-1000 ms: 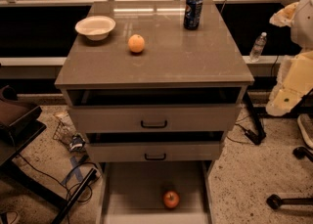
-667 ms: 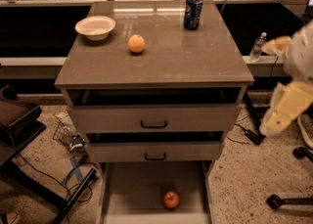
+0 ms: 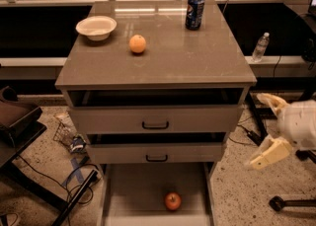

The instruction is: Pick apple from bottom drawer and place on counter

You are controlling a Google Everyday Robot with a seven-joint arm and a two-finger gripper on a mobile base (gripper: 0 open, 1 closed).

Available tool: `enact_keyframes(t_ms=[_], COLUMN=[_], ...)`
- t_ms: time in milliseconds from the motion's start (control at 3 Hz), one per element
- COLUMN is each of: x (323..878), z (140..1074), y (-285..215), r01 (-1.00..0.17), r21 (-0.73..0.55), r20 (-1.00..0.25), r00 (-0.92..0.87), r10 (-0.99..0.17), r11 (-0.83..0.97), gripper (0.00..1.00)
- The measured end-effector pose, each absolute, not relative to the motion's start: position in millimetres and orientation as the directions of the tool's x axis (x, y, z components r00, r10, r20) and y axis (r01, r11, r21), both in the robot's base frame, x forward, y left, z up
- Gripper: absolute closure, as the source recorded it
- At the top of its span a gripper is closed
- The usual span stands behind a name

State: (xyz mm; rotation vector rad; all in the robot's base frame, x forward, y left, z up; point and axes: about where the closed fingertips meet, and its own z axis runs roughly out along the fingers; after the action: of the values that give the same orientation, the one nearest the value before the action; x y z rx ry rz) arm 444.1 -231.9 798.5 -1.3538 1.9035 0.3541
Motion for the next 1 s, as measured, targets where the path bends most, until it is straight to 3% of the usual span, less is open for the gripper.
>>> enact_keyframes(t_ms=[333, 1000], x=[449, 453], z=[789, 744], y=[-252, -239], r01=[-0.857, -0.868], r21=[-0.235, -0.204], r20=[-0.767, -0.777], r00=[-0.127, -0.138], r10=[-0.629, -0.614], r11=[0.459, 0.454], gripper=[0.00, 0.00])
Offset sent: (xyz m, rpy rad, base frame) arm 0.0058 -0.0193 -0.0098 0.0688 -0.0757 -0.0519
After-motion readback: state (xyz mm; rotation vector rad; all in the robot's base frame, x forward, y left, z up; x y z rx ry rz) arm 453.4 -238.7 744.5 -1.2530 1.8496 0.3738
